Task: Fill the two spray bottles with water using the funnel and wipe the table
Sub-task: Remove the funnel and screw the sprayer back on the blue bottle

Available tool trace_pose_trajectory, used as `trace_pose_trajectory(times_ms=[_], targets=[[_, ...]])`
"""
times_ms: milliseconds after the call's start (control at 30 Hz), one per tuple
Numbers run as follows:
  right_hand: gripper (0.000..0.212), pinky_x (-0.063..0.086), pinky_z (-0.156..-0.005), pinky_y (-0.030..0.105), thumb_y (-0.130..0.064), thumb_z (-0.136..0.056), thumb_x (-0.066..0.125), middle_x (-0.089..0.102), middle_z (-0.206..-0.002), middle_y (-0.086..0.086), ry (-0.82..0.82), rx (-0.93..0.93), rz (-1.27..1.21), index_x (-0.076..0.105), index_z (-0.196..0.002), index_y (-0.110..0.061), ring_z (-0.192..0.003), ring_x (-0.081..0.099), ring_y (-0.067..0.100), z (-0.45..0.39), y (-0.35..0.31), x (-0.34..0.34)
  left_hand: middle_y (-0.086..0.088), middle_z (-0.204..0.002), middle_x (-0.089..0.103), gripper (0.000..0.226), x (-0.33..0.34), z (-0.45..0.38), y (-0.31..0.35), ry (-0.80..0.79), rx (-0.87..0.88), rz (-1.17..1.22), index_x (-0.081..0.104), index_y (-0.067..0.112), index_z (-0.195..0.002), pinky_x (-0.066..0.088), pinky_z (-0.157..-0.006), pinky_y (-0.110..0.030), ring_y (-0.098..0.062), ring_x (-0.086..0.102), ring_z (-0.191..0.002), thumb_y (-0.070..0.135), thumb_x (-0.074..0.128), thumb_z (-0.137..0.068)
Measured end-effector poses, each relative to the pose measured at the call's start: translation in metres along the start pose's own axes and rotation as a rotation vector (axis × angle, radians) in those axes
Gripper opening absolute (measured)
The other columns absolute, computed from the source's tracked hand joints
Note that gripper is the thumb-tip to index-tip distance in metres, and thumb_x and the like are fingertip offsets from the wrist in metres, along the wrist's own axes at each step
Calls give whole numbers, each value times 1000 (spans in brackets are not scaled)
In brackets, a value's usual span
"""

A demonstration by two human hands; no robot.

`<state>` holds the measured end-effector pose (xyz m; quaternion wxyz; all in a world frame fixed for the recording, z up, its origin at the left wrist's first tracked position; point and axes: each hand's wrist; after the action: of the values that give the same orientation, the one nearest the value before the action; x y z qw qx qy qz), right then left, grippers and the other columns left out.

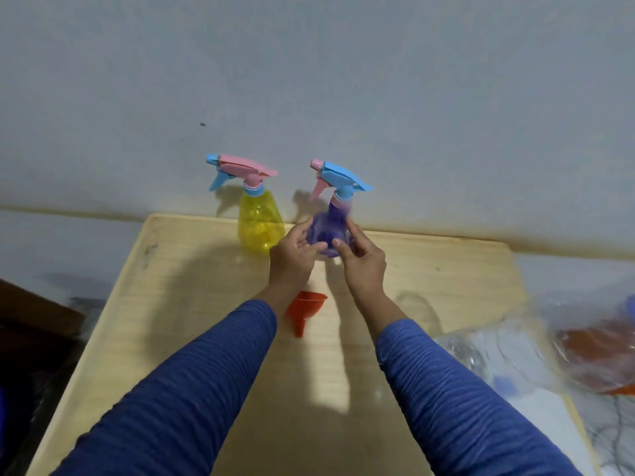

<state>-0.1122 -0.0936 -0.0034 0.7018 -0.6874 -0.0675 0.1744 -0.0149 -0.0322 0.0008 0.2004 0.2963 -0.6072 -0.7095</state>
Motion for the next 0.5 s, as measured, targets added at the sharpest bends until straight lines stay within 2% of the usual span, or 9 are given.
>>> trace_pose_trajectory(times_ms=[100, 200, 333, 400, 500], targets=[[48, 36, -111, 39, 0, -82, 65, 59, -129, 7, 3, 35, 2, 56, -128, -15, -130, 47, 21, -11, 9, 4, 9, -106, 62, 52, 4, -13, -8, -8, -83, 24, 54, 17, -127, 45, -79, -6, 2, 60, -89, 1, 65, -79], [48, 34, -112, 37, 3, -82, 64, 57, -131, 10, 1, 61, -2, 56, -127, -12, -132, 45, 21, -19, 15, 8, 6, -108, 64, 52, 7, -25, -19, -16, -107, 15, 55, 19, -124, 47, -89, -20, -7, 62, -97, 2, 68, -77], [49, 34, -113, 40, 5, -81, 63, 55, -134, 14, -8, 83, -14, 56, -127, -11, -132, 44, 24, -24, 18, 12, 10, -101, 65, 47, 7, -34, -29, -20, -116, -17, 57, 28, -113, 48, -90, -26, -7, 62, -95, 3, 71, -76], [50, 35, -112, 43, 4, -80, 64, 56, -132, 15, -2, 92, -21, 57, -126, -14, -129, 48, 26, -25, 20, 13, 10, -102, 65, 43, 7, -36, -32, -33, -115, -53, 58, 26, -111, 49, -90, -26, -8, 63, -97, 7, 73, -76], [51, 39, -109, 45, -10, -76, 64, 57, -131, 13, -7, 86, -2, 58, -126, -20, -124, 52, 25, -24, 27, 14, 10, -104, 64, 41, 6, -36, -36, -55, -105, -73, 58, 20, -112, 46, -86, -20, -6, 61, -97, 10, 74, -76]])
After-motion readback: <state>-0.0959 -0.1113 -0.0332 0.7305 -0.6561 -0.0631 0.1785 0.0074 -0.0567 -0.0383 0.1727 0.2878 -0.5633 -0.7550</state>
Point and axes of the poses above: each hand's wrist, its own z-axis away from the middle knuckle, its own x-axis out of the palm, y = z × x
